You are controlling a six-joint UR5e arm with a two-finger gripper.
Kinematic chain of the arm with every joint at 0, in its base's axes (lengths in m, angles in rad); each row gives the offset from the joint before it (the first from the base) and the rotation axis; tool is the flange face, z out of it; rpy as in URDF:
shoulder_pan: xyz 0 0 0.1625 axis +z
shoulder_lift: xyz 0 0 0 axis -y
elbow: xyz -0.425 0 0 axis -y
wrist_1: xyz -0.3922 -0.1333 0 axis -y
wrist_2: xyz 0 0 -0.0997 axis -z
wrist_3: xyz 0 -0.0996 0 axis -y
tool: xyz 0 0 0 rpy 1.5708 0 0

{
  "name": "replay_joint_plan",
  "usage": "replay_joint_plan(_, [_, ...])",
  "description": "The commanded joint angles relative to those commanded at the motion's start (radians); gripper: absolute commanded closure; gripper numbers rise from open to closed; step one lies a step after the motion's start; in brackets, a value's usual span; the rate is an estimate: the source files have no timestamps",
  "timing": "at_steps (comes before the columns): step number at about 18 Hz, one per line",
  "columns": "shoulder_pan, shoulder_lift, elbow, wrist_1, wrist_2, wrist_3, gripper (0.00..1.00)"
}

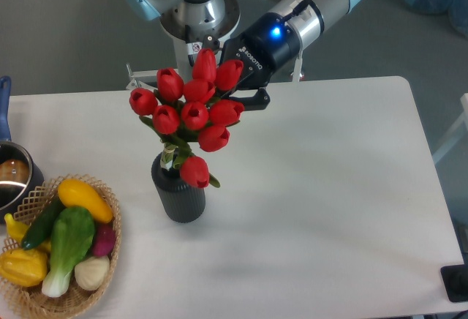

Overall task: Insert the flowers into the vase
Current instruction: 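Push the tulip bunch further down into the vase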

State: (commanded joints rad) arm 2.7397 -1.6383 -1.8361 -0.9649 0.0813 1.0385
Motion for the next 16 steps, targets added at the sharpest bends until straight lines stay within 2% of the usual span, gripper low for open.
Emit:
replay_joint_plan(4, [0.003, 0.0, -0.012, 0.0, 0.018, 0.005, 1.0])
replay_joint_plan(16, [-0.002, 0.008, -0.118, 0.0, 0.043, 0.107, 1.0])
